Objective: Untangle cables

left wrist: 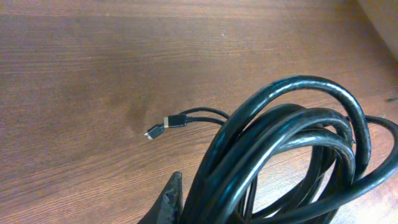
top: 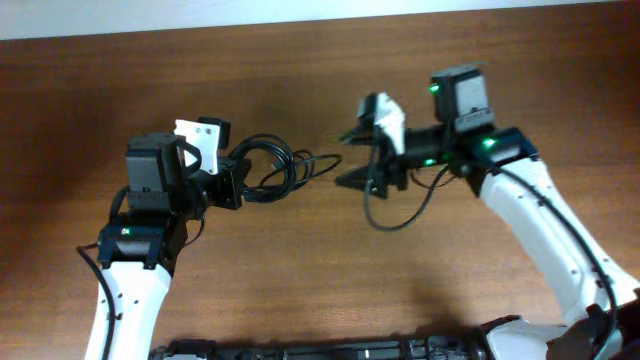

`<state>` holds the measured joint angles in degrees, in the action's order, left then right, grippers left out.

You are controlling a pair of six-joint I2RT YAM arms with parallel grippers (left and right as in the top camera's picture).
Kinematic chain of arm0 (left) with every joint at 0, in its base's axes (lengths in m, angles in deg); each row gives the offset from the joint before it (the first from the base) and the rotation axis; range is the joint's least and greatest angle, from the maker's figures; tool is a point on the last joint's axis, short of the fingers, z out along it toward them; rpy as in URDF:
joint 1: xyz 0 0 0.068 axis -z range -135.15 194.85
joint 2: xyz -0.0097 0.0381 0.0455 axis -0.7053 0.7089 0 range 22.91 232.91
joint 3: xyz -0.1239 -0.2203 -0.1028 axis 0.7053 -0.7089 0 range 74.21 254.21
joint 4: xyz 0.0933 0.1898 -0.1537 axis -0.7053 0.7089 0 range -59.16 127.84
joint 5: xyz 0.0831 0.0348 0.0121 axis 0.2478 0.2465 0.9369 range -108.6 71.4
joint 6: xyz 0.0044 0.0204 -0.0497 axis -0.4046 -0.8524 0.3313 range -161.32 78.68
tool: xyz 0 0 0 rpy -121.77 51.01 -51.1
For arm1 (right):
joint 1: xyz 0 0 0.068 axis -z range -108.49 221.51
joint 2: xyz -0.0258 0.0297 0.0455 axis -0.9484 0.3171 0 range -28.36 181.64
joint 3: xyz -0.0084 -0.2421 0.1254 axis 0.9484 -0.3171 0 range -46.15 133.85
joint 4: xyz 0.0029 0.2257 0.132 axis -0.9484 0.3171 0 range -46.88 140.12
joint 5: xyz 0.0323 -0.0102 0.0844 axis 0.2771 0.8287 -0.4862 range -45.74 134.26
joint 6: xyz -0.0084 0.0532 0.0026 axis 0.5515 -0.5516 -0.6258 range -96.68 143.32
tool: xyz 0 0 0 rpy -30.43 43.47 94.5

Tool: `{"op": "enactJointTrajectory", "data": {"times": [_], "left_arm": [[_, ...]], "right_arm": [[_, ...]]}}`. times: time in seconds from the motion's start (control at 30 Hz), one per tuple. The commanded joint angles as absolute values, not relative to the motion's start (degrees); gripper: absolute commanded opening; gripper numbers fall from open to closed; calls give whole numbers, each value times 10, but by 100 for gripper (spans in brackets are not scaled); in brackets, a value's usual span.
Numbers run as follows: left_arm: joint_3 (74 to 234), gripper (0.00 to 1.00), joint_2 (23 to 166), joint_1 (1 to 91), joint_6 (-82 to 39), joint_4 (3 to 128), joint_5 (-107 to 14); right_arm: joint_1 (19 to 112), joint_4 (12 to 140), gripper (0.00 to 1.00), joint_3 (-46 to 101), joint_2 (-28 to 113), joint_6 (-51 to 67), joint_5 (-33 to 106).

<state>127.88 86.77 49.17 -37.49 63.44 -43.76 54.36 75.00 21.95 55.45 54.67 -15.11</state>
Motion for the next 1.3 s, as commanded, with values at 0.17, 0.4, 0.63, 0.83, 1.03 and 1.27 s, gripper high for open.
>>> {"op": "enactJointTrajectory", "data": {"times": [0.17, 0.4, 0.63, 0.83, 1.03, 1.27], "left_arm": [[1283, 0, 862, 488, -384, 635, -498], [1283, 0, 862, 488, -329, 635, -303], [1283, 0, 862, 488, -304, 634, -353], [1283, 0, 897, 488, -214, 613, -354], [1283, 0, 903, 488, -77, 614, -379], [1283, 0, 903, 488, 99, 628, -415]], "right_arm": [[387, 698, 4, 223, 555, 514, 212], [446, 808, 4, 223, 459, 123, 450], [543, 834, 92, 222, 575, -13, 490], [542, 736, 99, 224, 565, 139, 88], [542, 715, 99, 223, 565, -27, 89], [542, 733, 99, 223, 566, -27, 89]]}}
